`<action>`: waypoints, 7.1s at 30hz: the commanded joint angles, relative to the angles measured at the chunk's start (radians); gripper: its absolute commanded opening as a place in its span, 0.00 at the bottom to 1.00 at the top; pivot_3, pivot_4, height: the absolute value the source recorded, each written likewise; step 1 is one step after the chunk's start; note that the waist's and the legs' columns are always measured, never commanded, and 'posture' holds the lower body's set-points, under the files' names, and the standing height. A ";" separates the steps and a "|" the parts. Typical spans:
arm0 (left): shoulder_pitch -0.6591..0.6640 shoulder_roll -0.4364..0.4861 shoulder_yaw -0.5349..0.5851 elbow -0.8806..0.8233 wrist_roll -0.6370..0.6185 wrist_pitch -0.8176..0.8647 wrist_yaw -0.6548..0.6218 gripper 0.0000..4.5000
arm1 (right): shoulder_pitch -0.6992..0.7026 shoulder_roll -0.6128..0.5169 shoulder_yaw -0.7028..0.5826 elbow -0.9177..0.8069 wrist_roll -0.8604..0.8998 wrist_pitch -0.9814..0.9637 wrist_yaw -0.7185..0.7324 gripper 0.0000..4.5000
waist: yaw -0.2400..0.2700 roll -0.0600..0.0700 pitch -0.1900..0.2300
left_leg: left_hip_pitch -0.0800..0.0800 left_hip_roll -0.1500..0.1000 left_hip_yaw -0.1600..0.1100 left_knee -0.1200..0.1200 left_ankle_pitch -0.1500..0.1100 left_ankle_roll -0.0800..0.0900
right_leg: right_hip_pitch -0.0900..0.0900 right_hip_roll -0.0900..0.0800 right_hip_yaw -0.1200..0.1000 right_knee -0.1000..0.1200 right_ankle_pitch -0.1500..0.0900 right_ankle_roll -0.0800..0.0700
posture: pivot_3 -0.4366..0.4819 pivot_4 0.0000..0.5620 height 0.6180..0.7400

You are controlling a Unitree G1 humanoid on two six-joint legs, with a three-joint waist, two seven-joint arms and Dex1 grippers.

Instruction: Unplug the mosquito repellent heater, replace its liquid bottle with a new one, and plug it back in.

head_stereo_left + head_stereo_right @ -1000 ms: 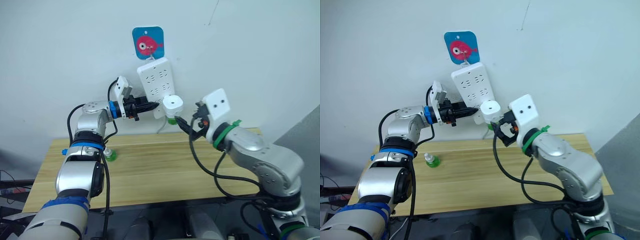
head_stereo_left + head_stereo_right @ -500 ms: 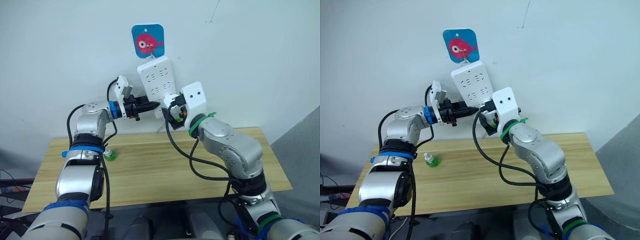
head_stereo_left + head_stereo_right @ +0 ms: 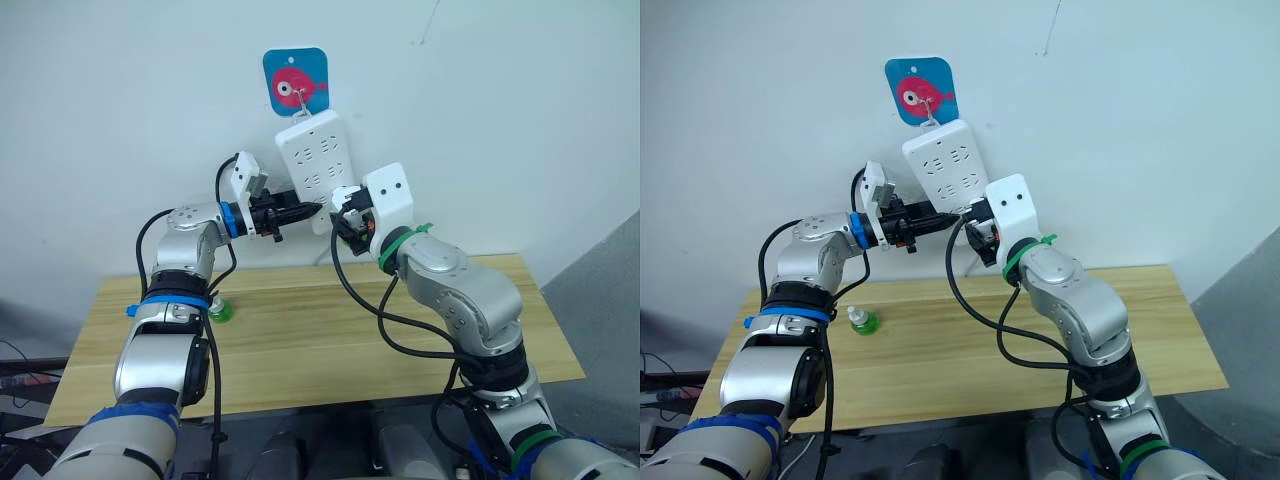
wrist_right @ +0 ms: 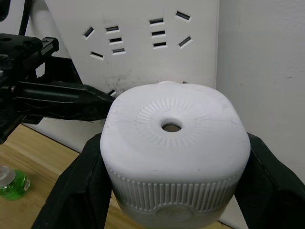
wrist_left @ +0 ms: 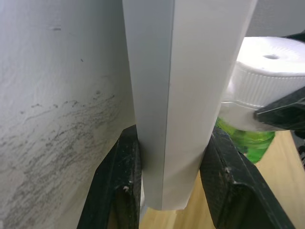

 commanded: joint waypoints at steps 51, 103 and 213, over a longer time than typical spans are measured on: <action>0.542 -0.174 -0.185 -0.906 -0.204 0.116 0.368 1.00 | 0.053 0.449 -0.575 -0.268 0.440 0.237 -0.132 0.66 | -0.040 0.013 -0.001 | 0.010 -0.006 -0.001 0.011 0.000 0.001 | 0.013 0.001 0.004 0.008 0.001 0.010 | 0.26 0.21 1.00; 0.511 -0.221 -0.127 -0.899 -0.249 0.099 0.386 0.51 | 0.182 -0.007 -0.260 -0.121 1.161 -0.340 -0.649 0.66 | -0.039 0.013 -0.001 | 0.008 -0.004 -0.001 0.010 0.000 0.002 | 0.016 0.006 0.006 -0.002 0.000 0.013 | 0.26 0.22 1.00; 0.538 0.014 -0.213 -0.743 -0.106 -0.455 -0.109 0.92 | 0.199 -0.716 -0.117 0.204 1.662 -0.103 0.019 0.69 | 0.046 0.015 0.015 | 0.008 0.008 0.018 0.012 -0.003 0.007 | 0.015 0.017 0.010 -0.009 0.002 0.009 | 0.33 0.25 1.00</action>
